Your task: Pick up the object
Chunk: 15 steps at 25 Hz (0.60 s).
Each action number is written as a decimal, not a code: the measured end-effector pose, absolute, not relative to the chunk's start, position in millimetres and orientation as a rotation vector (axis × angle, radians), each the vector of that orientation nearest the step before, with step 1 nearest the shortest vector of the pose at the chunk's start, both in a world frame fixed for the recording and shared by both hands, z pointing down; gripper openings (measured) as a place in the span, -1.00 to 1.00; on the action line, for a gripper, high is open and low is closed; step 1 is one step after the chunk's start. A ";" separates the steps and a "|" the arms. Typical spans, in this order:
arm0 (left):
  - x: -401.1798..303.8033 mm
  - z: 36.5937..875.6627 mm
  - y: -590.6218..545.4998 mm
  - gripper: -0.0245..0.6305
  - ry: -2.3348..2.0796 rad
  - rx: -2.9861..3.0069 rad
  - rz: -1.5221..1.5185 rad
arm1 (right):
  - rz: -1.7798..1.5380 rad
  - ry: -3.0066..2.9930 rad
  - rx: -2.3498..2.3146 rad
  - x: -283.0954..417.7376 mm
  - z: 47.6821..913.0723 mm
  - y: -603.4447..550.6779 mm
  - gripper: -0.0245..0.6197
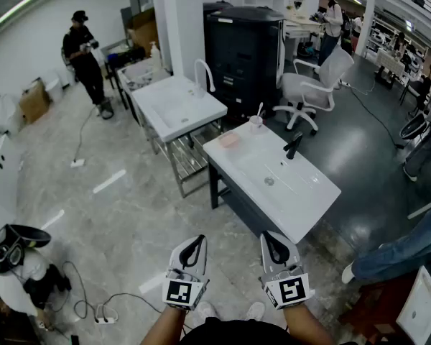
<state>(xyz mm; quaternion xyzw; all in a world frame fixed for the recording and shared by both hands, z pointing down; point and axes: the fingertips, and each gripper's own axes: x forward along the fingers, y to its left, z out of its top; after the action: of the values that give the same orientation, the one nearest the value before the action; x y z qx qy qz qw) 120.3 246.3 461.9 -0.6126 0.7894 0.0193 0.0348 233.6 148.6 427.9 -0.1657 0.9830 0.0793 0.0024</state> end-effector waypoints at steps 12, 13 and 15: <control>91.6 468.9 268.1 -0.87 2.422 -1.910 0.041 | 0.215 3.098 -0.536 202.0 432.3 165.4 -0.91; 87.8 468.8 271.2 -0.87 2.421 -1.909 0.043 | 0.210 3.098 -0.536 198.4 433.0 168.3 -0.92; 79.2 469.0 276.6 -0.87 2.423 -1.915 0.044 | 0.210 3.100 -0.539 191.0 434.1 174.8 -0.92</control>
<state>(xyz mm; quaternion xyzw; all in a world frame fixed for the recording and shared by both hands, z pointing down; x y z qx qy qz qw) 79.2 276.6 469.0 -0.6199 0.7841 0.0143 0.0265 191.0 174.8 434.1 -0.1708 0.9830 0.0665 -0.0058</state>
